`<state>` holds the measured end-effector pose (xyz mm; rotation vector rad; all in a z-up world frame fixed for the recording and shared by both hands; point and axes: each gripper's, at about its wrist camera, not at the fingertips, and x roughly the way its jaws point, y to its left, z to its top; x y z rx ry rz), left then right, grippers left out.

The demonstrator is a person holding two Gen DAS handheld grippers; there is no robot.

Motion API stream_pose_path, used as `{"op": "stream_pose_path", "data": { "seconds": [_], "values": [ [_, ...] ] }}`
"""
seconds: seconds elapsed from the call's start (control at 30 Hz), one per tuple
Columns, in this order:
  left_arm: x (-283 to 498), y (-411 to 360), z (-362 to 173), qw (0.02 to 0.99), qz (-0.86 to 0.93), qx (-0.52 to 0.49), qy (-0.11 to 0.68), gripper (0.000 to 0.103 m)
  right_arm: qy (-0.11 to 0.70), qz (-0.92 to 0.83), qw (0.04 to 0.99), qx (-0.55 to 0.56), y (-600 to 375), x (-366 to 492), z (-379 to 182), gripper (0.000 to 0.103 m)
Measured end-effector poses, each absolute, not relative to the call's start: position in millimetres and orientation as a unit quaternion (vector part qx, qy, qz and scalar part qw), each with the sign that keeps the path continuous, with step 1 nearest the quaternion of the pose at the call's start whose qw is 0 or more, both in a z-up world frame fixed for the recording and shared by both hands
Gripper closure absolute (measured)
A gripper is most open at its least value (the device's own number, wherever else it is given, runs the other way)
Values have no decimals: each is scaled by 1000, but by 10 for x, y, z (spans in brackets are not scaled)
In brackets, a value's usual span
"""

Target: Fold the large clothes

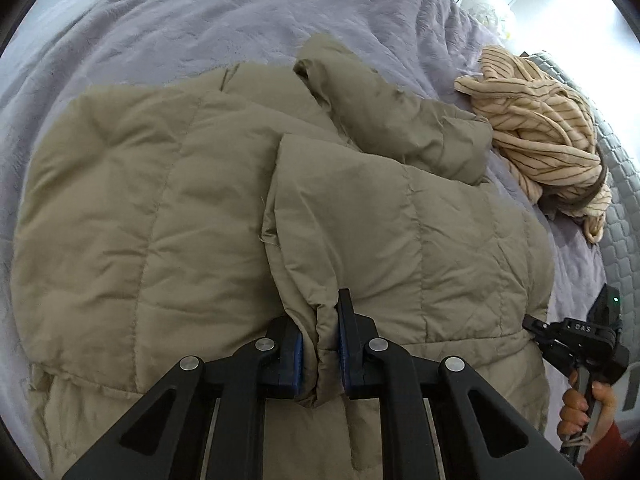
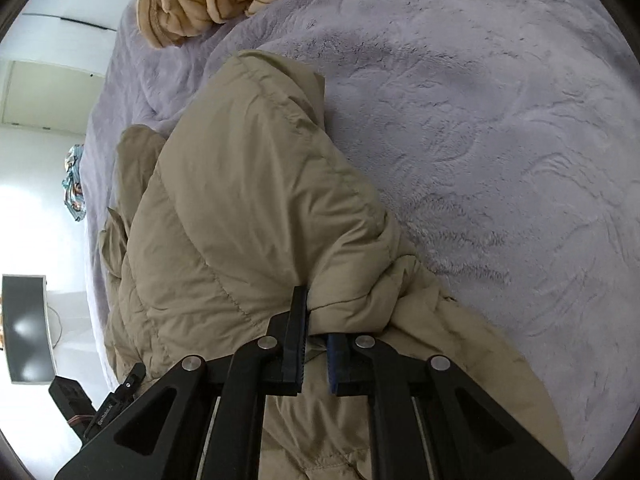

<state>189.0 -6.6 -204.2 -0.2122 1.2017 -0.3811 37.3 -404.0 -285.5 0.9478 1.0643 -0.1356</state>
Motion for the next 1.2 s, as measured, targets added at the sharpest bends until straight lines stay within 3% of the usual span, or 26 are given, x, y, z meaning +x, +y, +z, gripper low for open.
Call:
{"op": "stream_pose_path", "data": {
  "seconds": [0.17, 0.3, 0.5, 0.67, 0.93, 1.2],
  "values": [
    [1851, -27, -1863, 816, -156, -75, 552, 87, 509, -59, 756, 408, -4000, 344, -2673, 87],
    [1759, 116, -1665, 832, -136, -48, 536, 87, 512, -39, 768, 384, -3918, 218, -2430, 73],
    [1792, 236, -1433, 845, -134, -54, 515, 87, 460, -64, 836, 292, -3968, 152, -2038, 73],
    [1968, -141, -1430, 845, -165, -45, 507, 87, 441, -64, 840, 308, -4245, 491, -2052, 77],
    [2153, -375, -2071, 838, -134, -16, 529, 87, 486, -83, 840, 225, -4168, 789, -2544, 78],
    [2163, -434, -2148, 839, -138, -4, 527, 87, 493, -100, 835, 223, -4191, 814, -2749, 77]
  ]
}}
